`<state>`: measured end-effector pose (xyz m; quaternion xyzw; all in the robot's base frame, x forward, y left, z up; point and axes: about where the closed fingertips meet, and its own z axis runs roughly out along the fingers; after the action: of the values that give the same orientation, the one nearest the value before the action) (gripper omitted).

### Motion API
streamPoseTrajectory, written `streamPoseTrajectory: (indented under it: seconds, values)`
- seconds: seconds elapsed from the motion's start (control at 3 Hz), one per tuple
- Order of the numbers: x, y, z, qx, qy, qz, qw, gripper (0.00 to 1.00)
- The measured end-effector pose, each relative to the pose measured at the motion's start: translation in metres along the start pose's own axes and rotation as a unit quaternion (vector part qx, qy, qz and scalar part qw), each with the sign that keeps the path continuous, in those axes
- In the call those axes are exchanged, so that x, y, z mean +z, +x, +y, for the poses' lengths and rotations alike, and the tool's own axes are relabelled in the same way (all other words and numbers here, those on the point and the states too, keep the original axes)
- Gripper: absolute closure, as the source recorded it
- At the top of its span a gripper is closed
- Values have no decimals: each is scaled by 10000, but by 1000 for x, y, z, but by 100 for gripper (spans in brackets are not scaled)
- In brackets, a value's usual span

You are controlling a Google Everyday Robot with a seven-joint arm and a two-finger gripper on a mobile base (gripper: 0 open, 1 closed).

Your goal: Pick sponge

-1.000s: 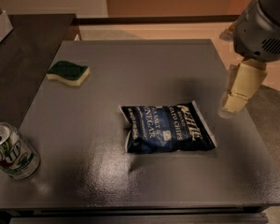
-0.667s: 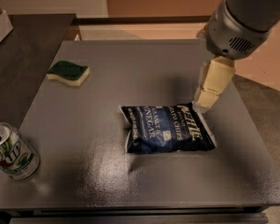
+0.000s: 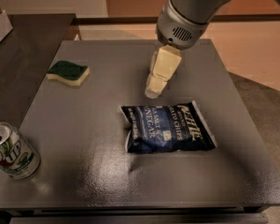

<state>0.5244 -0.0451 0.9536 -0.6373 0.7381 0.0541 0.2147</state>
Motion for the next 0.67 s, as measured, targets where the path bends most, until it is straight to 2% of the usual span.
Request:
streamPoseTrajectory:
  seconds: [0.33,0.67]
  values:
    - [25,-39,0,13,-60,-273,9996,0]
    - [54,-72,3,121,12,-590,9982,0]
